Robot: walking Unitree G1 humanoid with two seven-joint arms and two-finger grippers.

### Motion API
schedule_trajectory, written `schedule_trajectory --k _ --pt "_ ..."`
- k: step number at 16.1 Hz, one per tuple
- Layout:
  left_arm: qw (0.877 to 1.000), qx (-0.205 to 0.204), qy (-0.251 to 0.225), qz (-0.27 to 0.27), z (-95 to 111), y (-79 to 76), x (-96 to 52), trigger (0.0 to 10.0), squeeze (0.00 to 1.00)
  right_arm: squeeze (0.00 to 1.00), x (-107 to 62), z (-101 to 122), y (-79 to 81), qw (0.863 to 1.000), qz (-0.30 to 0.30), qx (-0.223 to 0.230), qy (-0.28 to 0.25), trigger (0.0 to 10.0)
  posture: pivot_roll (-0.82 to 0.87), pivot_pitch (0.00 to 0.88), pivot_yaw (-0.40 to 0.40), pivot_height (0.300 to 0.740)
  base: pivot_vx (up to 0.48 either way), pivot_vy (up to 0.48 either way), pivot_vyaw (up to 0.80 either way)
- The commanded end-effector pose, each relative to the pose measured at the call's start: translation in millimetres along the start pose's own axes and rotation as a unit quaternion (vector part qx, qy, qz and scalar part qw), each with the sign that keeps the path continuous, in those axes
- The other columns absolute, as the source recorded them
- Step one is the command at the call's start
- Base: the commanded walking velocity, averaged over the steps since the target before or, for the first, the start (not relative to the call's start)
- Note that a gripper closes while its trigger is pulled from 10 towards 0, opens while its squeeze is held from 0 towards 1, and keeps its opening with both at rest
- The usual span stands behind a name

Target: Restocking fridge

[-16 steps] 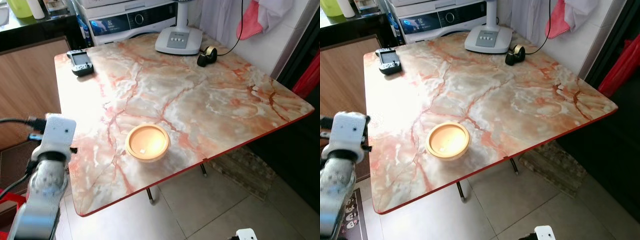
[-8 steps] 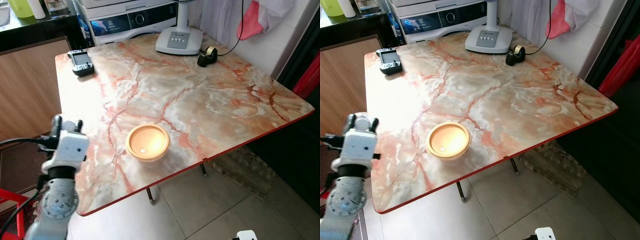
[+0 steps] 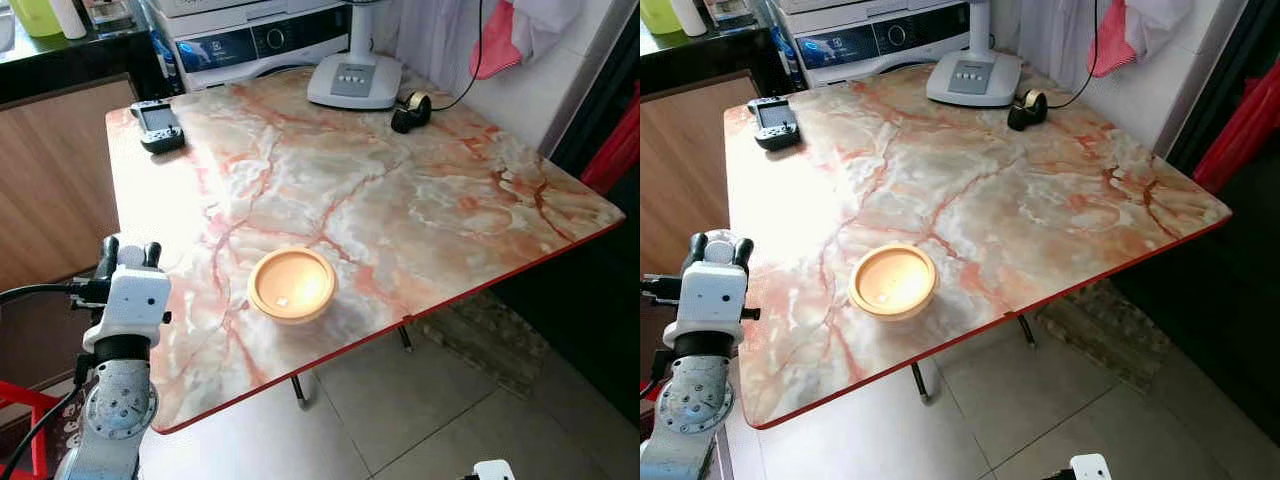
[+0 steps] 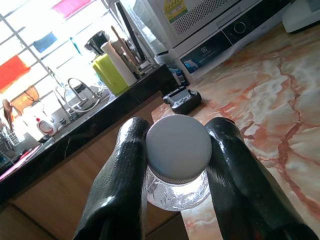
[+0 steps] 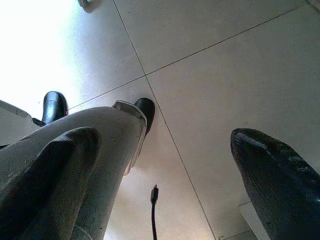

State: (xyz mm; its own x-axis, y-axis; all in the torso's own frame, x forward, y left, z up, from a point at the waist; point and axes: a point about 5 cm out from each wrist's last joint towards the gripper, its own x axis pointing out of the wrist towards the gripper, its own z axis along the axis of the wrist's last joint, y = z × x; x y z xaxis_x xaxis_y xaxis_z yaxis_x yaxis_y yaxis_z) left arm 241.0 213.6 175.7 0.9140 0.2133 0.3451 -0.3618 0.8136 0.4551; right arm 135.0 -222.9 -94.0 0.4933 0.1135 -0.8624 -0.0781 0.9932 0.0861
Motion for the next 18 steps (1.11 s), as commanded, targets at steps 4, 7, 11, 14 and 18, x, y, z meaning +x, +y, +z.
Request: schedule_trajectory --k 4,7,11,14,18 --pt "0.998 0.041 -0.053 -0.017 12 -1.1 4.4 10.0 0.00 0.00 -0.9 -4 -0.5 1.000 -0.003 0.014 0.001 10.0 0.07 0.118 -0.006 0.740 0.000 0.000 0.00" --pt "0.998 0.031 -0.057 -0.018 14 -3.2 5.7 10.0 0.00 0.00 -0.8 -4 -0.2 1.000 -0.002 0.012 0.003 10.0 0.07 0.109 -0.004 0.740 0.000 0.000 -0.53" --pt "0.997 0.027 -0.066 -0.024 18 -7.0 9.7 10.0 0.00 0.00 -0.7 -5 0.4 1.000 0.000 0.005 0.009 10.0 0.07 0.088 -0.003 0.740 0.000 0.000 -0.80" --pt "0.997 0.032 -0.072 -0.028 19 -7.5 10.7 10.0 0.00 0.00 -0.5 -5 0.6 1.000 -0.001 0.004 0.011 10.0 0.07 0.077 -0.001 0.740 0.000 0.000 -0.80" --pt "0.995 0.043 -0.078 -0.041 20 -9.8 11.7 10.0 0.00 0.00 -0.3 -5 1.0 1.000 -0.001 0.003 0.013 10.0 0.08 0.068 0.000 0.740 0.000 0.000 -0.80"
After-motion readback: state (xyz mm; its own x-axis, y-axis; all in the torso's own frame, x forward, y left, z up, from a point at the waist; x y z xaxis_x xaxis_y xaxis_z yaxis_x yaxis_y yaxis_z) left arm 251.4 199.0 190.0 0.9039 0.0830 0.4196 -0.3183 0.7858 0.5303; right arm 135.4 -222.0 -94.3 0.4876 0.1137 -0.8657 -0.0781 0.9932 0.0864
